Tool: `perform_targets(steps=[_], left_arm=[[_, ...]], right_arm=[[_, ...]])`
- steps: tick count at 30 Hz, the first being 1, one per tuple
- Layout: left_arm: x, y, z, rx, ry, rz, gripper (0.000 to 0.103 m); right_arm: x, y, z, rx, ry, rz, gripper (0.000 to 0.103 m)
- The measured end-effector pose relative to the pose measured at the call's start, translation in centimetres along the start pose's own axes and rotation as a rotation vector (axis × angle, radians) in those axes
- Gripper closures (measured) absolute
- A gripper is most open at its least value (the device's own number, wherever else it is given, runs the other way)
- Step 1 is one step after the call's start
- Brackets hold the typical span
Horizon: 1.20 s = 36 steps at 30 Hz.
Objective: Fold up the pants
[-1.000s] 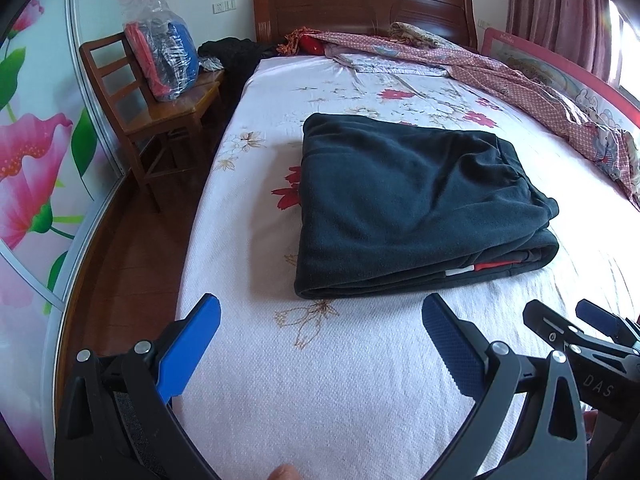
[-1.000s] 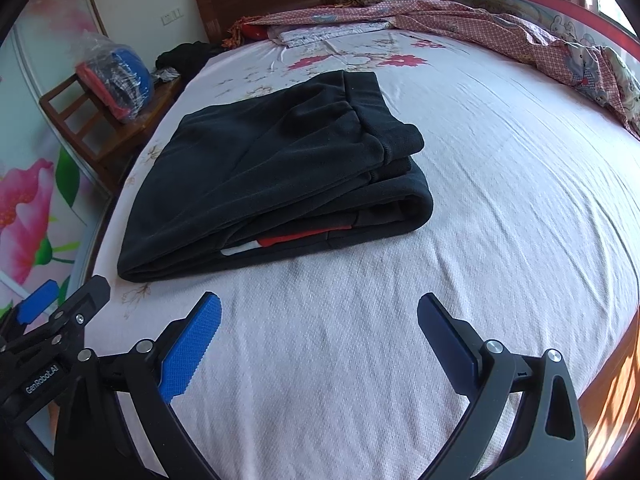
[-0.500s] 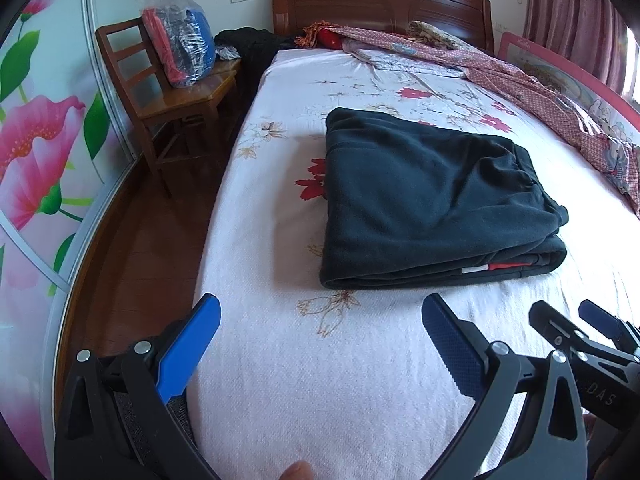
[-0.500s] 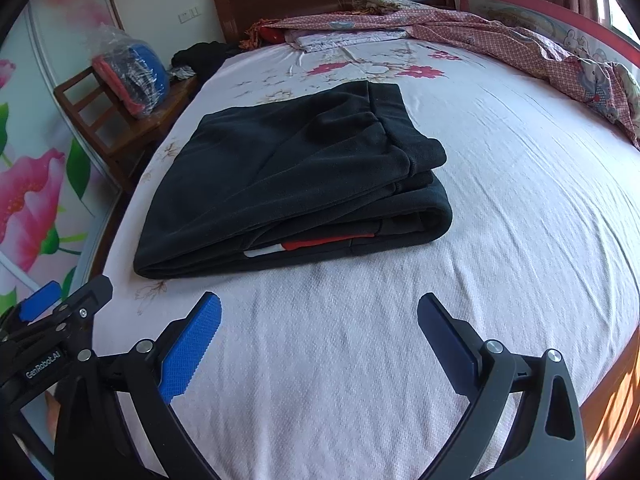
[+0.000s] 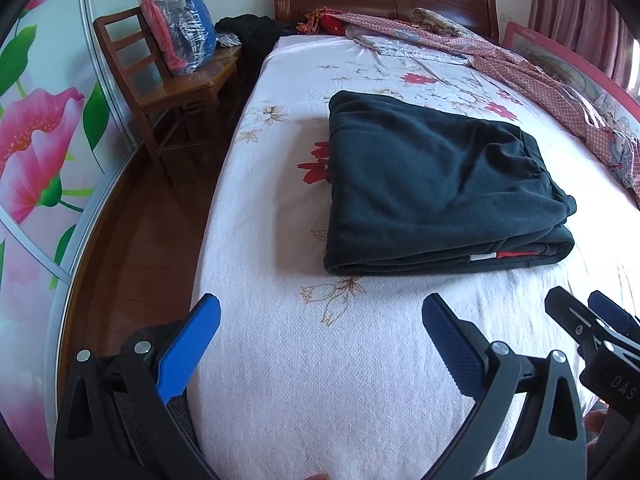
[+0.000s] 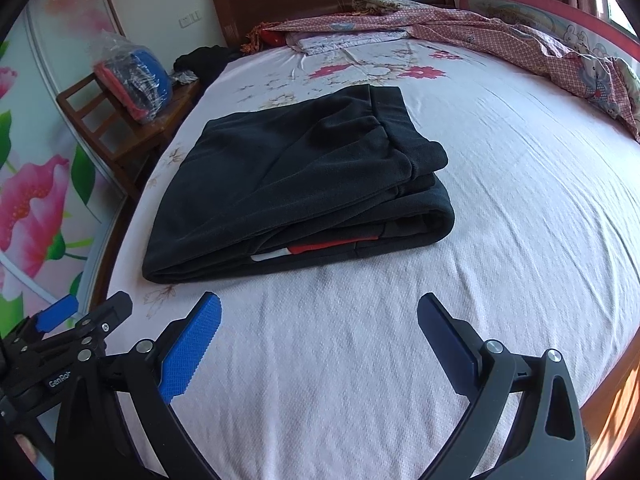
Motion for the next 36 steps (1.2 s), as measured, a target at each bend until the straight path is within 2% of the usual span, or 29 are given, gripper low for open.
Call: perform_targets(steps=[6, 10, 12, 17, 28, 36], left_arm=[[-0.1, 0.1, -0.2, -0.008, 0.009, 0.014, 0.002], [-0.4, 0.7, -0.3, -0.001, 0.016, 0.071, 0.002], [-0.4, 0.6, -0.1, 0.027, 0.013, 0.047, 0.002], [-0.1, -0.4, 0.0, 0.034, 0.012, 0.000, 0.002], [-0.2, -0.7, -0.3, -0.021, 0.017, 0.003, 0.002], [-0.3, -1.1, -0.9, -0.015, 0.047, -0.011, 0.002]], right_arm=[[-0.1, 0.1, 0.1, 0.001, -0.003, 0.007, 0.005], [-0.1, 0.1, 0.1, 0.001, -0.002, 0.007, 0.005], [-0.2, 0.1, 0.1, 0.001, -0.002, 0.008, 0.005], [-0.3, 0.2, 0.2, 0.000, -0.004, 0.011, 0.005], [-0.3, 0.2, 0.3, -0.002, -0.008, 0.014, 0.005], [-0.3, 0.3, 0.1, -0.005, -0.006, 0.018, 0.005]])
Point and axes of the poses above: each gripper's, at about its wrist camera, not at the fingertips, and y roughly the way its jaws point, z to its left, x to its top, the point moved 4 cm from there along y, roughly the way its jaws point, and after that the axes turned 15 degrees about x, right-handed, at the moved point
